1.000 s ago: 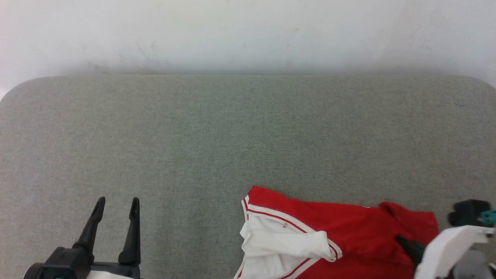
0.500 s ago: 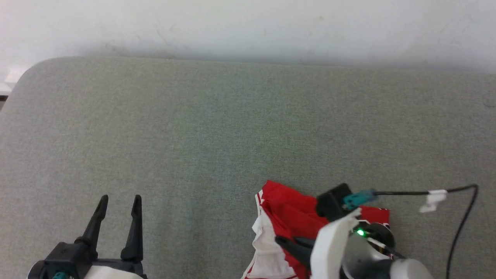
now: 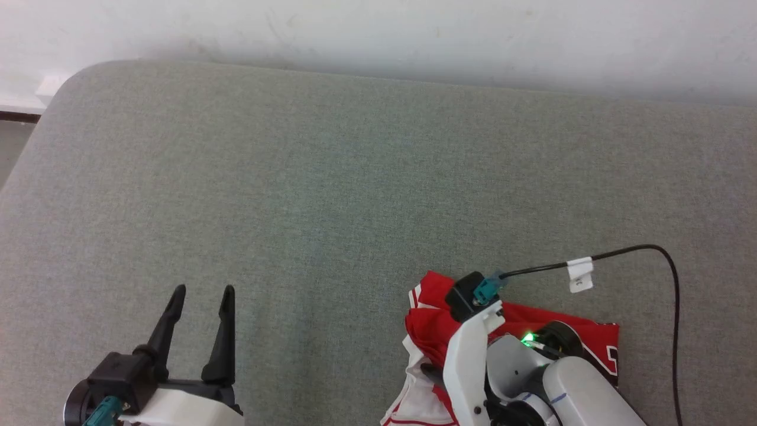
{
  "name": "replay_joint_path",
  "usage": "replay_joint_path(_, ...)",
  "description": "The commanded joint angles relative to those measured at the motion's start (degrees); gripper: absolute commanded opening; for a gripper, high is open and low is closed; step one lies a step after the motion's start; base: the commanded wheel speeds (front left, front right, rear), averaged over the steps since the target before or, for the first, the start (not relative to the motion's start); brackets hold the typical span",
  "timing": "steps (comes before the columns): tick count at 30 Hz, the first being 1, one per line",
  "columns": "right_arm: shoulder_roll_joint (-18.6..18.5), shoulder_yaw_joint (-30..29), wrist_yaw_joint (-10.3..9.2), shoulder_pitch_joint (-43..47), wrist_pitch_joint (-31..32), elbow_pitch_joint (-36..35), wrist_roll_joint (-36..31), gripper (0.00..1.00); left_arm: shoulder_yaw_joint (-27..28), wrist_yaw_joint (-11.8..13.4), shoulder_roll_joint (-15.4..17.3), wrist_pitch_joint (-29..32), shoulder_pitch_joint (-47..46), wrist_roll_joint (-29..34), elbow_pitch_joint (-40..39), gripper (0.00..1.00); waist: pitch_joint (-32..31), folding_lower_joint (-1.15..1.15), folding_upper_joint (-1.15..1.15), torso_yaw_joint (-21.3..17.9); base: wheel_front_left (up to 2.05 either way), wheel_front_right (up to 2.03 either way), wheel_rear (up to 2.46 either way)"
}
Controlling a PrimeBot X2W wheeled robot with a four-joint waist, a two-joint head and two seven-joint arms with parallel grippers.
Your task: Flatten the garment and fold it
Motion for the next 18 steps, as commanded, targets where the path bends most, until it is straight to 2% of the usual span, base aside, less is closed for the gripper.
replay_joint_path(1, -0.04, 0.78, -0.04, -1.0, 0.32, 0.86, -0.19, 0.89, -0.05, -0.35, -0.32, -0.33, -0.78, -0.44, 0.46, 1.0, -0.26, -0.01, 0.0, -0.06, 0.0, 0.0, 0.0)
replay_joint_path(2, -0.04, 1.24, -0.04, -1.1, 0.51, 1.19, 0.04, 1.0, -0.07, -0.35, -0.39, -0.36, -0.78, -0.49, 0.7, 1.0, -0.47, -0.01, 0.0, -0.15, 0.0, 0.0, 0.0)
replay_joint_path(5, -0.04, 1.73, -0.04, -1.27, 0.27, 0.62, 1.42, 1.0, -0.13, -0.34, -0.47, -0.42, -0.56, -0.65, 1.16, 1.0, -1.28, -0.01, 0.0, -0.71, 0.0, 0.0, 0.0)
replay_joint_path(9, -0.04, 0.1, -0.04, -0.6, -0.99, -3.73, 3.04, 1.0, -0.04, -0.08, -0.23, -0.31, 0.02, -0.76, 1.03, 1.0, -2.49, -0.01, 0.0, -1.57, 0.0, 0.0, 0.0)
replay_joint_path(12, -0.04, -4.64, -0.04, 1.07, -2.81, -8.92, 1.45, 1.0, 0.45, 0.4, 0.26, -0.26, 0.78, -0.77, 0.32, 1.0, -2.88, -0.01, 0.0, -2.45, 0.0, 0.0, 0.0)
replay_joint_path(18, -0.04, -18.01, -0.04, 8.83, -7.11, -19.7, -8.3, 1.0, 0.91, 0.99, 0.99, -0.13, 2.03, -0.78, -1.1, 1.0, -2.84, -0.01, 0.0, -3.86, 0.0, 0.0, 0.0)
